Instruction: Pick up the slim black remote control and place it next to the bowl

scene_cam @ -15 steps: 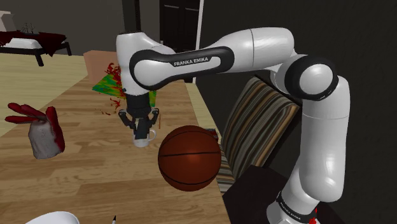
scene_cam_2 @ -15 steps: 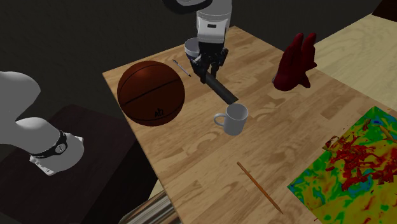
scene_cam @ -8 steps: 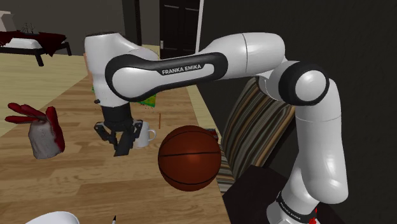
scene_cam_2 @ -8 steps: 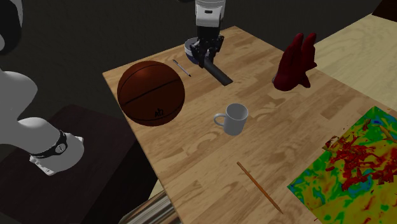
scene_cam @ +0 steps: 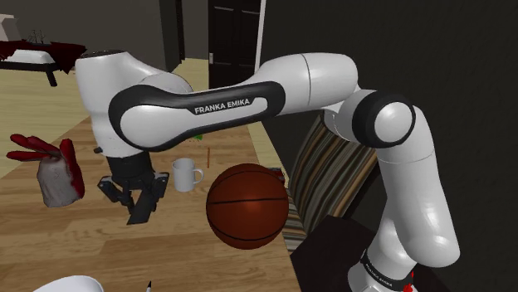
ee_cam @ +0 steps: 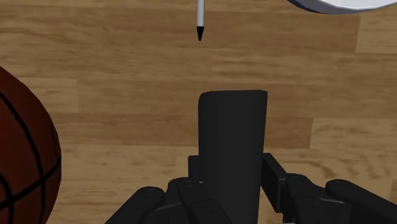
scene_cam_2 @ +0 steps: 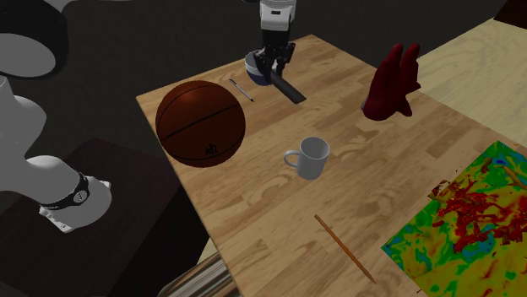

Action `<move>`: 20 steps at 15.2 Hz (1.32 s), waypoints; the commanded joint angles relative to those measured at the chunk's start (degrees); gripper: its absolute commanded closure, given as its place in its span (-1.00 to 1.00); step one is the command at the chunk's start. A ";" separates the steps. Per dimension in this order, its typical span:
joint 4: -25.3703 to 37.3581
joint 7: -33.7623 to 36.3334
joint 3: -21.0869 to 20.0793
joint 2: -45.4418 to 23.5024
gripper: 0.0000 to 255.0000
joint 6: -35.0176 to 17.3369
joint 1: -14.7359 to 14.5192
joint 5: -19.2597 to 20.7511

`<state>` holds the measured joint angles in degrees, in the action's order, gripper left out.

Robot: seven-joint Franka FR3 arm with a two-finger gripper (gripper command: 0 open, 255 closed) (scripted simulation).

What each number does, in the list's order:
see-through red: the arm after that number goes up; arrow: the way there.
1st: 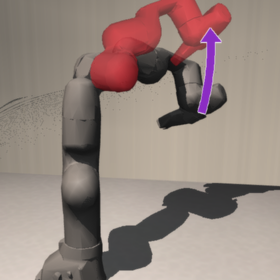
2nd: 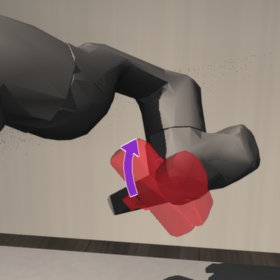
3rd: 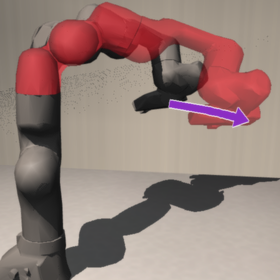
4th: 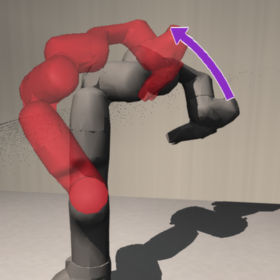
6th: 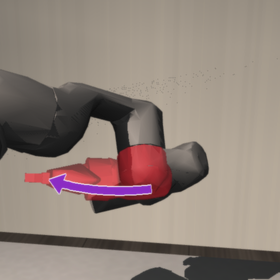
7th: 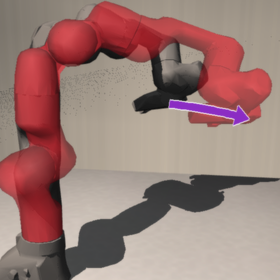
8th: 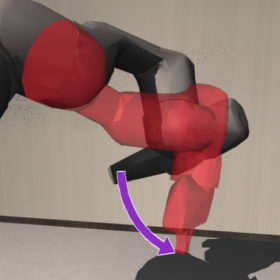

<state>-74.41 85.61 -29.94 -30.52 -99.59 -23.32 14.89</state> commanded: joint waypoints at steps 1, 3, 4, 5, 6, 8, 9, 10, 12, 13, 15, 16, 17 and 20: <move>-1.38 0.20 0.05 -0.11 1.00 -1.47 0.13 0.10; -2.76 0.34 0.13 -0.23 1.00 -2.93 0.31 0.21; -3.41 0.41 0.17 -0.32 1.00 -3.65 0.38 0.28; -4.04 0.49 0.22 -0.42 1.00 -4.36 0.45 0.35; -4.65 0.56 0.27 -0.54 1.00 -5.06 0.51 0.43; -5.81 0.72 0.37 -0.81 1.00 -6.43 0.60 0.62; -6.36 0.80 0.43 -0.96 1.00 -7.11 0.64 0.71; -6.89 0.88 0.50 -1.13 1.00 -7.78 0.67 0.82; -7.89 1.05 0.63 -1.50 1.00 -9.10 0.72 1.05; -8.37 1.14 0.71 -1.70 1.00 -9.75 0.73 1.17; -9.27 1.32 0.86 -2.14 1.00 -11.03 0.75 1.43; -9.69 1.42 0.95 -2.38 1.00 -11.66 0.75 1.57; -10.09 1.51 1.03 -2.63 1.00 -12.29 0.74 1.72; -11.21 1.81 1.32 -3.43 1.00 -14.12 0.69 2.17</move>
<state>-85.39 87.20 -28.71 -33.62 -113.14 -22.49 16.87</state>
